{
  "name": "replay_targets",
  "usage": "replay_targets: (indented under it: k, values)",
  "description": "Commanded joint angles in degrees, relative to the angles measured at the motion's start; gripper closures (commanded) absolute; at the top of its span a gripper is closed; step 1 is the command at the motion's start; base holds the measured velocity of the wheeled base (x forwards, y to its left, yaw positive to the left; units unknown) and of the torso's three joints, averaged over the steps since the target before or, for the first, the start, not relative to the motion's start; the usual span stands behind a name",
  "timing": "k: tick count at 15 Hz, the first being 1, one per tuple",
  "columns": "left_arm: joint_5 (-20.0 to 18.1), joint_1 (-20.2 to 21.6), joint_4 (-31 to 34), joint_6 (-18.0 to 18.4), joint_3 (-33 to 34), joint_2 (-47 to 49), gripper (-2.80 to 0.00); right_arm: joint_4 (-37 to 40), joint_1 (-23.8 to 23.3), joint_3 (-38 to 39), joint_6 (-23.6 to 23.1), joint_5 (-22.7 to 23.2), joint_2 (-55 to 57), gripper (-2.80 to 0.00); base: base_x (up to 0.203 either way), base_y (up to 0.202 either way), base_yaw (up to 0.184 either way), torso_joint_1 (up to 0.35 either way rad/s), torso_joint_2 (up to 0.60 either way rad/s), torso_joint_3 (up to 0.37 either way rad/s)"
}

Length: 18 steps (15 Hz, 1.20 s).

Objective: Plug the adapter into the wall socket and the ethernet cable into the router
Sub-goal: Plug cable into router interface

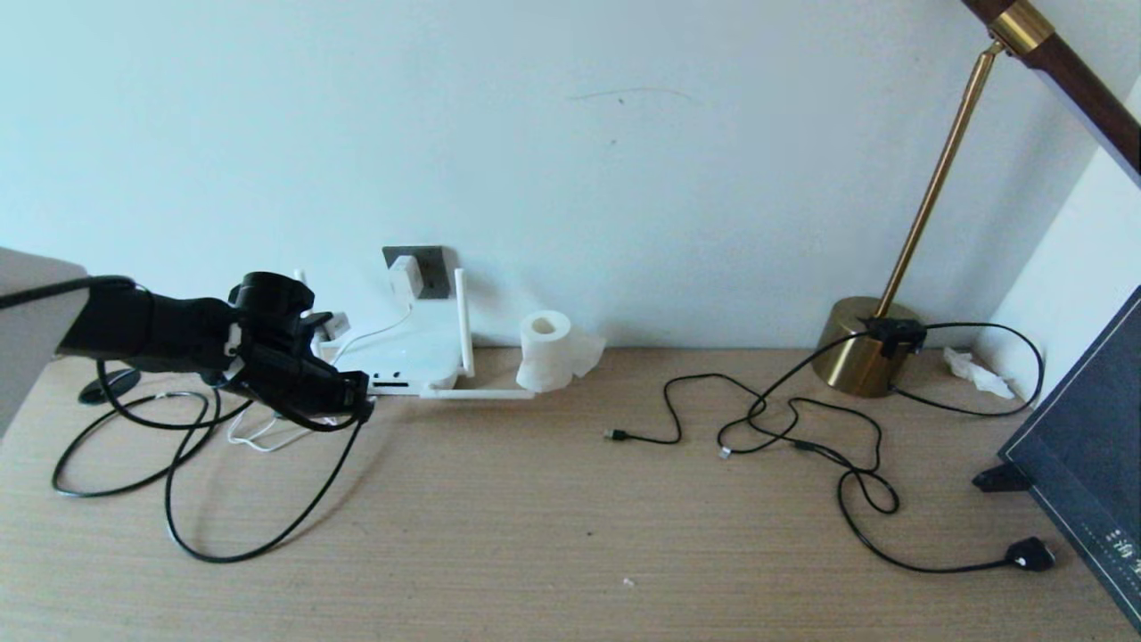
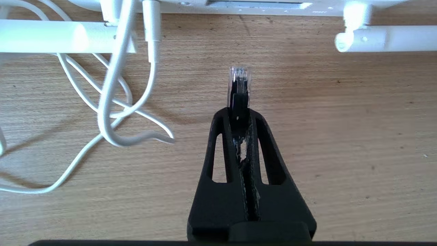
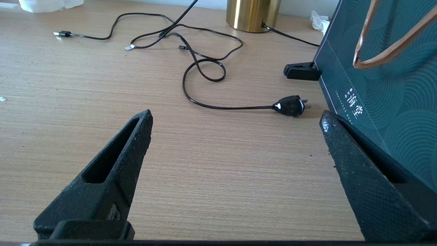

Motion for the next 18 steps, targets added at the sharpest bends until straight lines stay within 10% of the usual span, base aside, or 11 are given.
replay_targets:
  k: [1, 18]
  values:
    - [-0.05, 0.25, 0.04, 0.0, -0.34, 0.23, 0.0, 0.01, 0.0, 0.01, -0.03, 0.03, 0.06, -2.8, 0.0, 0.0, 0.0, 0.0, 0.0, 0.0]
    - [-0.05, 0.21, 0.83, -0.61, -1.71, 0.81, 0.0, -0.01, 0.0, 0.01, -0.03, 0.03, 0.06, -2.8, 0.0, 0.0, 0.0, 0.0, 0.0, 0.0]
